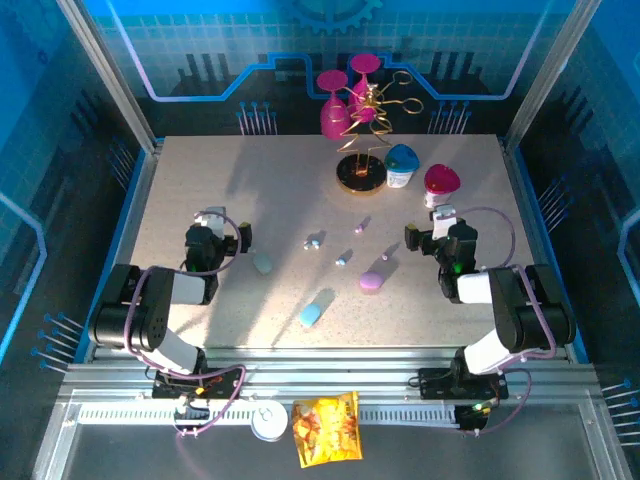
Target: Insert the wireless bluetooth earbuds into the charging case
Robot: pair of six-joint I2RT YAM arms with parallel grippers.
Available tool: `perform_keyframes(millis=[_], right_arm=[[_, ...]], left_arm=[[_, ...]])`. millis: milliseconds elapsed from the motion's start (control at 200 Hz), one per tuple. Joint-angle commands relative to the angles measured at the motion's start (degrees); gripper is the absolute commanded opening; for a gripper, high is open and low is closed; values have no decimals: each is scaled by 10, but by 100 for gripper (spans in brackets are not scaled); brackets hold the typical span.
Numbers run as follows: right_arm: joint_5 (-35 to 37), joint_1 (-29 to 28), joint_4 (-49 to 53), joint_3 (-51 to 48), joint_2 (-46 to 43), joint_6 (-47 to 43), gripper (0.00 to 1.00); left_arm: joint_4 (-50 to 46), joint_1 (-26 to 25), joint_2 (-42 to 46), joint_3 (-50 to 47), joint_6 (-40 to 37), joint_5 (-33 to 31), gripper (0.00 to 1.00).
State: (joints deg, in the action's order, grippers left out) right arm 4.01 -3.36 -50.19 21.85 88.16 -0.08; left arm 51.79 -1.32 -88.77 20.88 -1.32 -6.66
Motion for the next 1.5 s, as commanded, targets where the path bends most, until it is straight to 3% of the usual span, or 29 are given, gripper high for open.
perform_keyframes(millis=[0, 825, 956, 1191, 1346, 1496], right_arm=[[-3, -4, -9, 10, 2, -8, 100], [-35, -6, -12, -5, -26, -22, 100], [-36, -22, 80, 9, -104, -43, 100], [-49, -84, 255, 59, -218, -108, 100], [-116, -126, 380, 103, -241, -160, 100], [-98, -208, 461, 151, -221, -188, 100]], left_arm=[[14, 3, -2, 11, 12, -3, 99], [34, -1, 15, -6, 5, 0, 99], [9, -8, 89, -27, 7, -35, 99], [-165, -69, 271, -12, -18, -123, 99], [-233, -129, 334, 8, -11, -109, 99], [-280, -183, 349, 36, 6, -53, 99]])
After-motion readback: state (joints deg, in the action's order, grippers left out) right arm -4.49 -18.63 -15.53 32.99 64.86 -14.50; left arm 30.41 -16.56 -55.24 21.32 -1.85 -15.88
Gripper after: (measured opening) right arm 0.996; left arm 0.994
